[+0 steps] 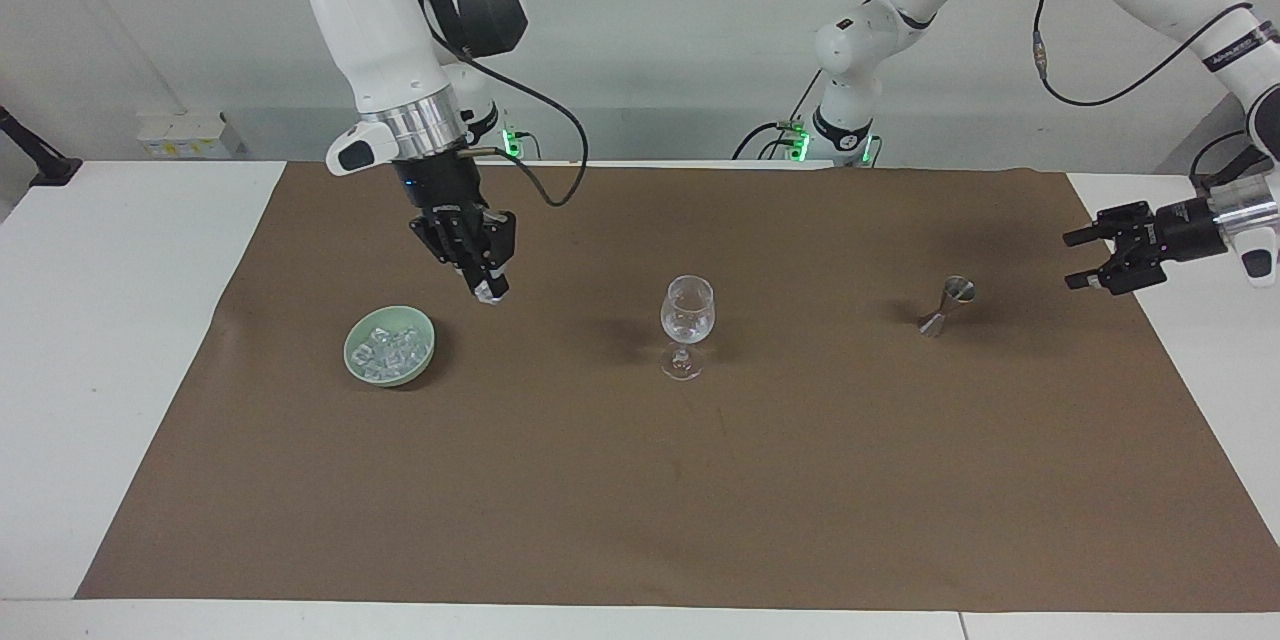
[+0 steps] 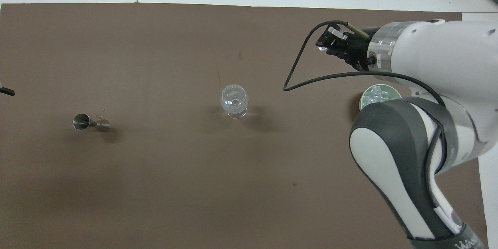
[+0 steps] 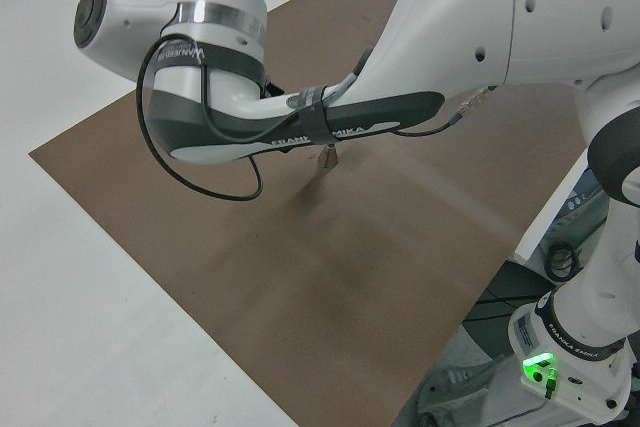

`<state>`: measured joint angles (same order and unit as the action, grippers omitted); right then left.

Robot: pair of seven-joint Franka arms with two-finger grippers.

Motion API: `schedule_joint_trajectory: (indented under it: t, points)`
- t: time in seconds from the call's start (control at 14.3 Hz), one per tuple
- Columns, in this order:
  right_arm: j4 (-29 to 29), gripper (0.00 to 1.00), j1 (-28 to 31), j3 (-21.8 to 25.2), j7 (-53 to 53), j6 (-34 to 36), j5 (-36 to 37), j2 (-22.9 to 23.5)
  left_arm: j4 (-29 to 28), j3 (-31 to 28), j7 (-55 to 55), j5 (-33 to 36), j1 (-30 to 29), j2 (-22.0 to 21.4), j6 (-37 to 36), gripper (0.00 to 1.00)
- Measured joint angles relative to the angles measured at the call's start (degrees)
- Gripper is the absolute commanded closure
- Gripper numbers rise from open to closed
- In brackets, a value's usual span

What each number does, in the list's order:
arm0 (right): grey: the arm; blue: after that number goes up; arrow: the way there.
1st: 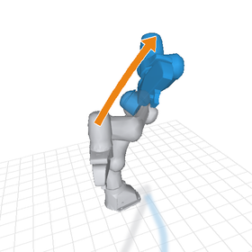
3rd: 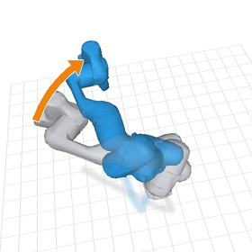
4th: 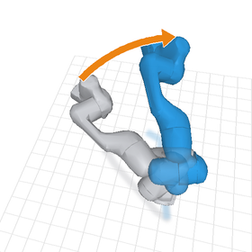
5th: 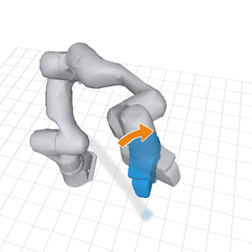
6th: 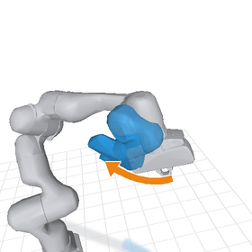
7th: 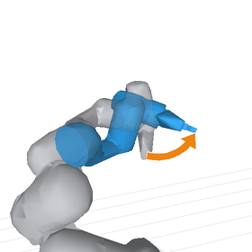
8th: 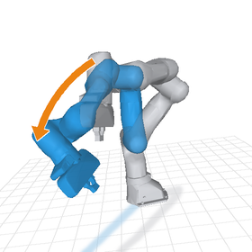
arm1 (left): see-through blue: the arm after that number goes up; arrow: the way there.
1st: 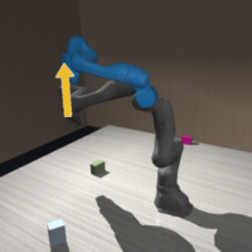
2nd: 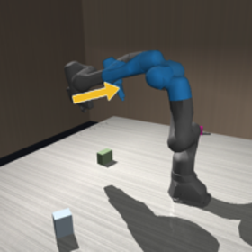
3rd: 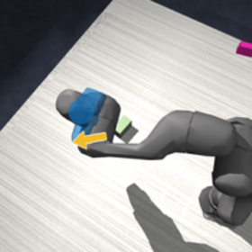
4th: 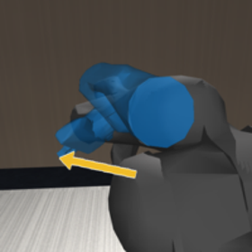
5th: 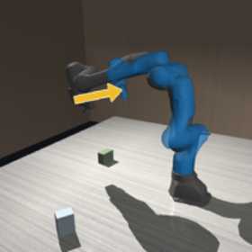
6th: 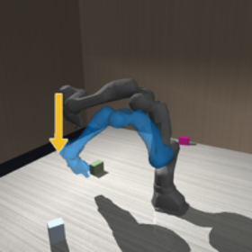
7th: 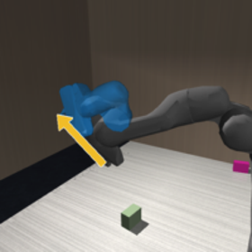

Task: Pour wine and add ice with both arms
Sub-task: 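Lift the green bowl with the right gripper and carry it over the glass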

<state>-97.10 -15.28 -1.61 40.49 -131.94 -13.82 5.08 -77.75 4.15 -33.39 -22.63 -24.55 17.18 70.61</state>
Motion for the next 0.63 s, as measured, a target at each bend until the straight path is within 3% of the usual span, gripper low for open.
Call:
schedule_joint_trajectory:
  t: [0.28, 0.63]
  points:
    - [4.30, 1.00, -0.29, -2.91, 5.68, -1.52, -3.10, 2.05, 0.80, 0.19, 2.92, 7.20, 7.56, -6.87, -0.47, 0.00]
    - [5.85, 1.00, -3.70, -3.83, 11.67, -6.23, -5.98, 3.33, 0.87, 0.23, 11.10, 10.41, 14.23, -12.85, -0.18, 0.00]
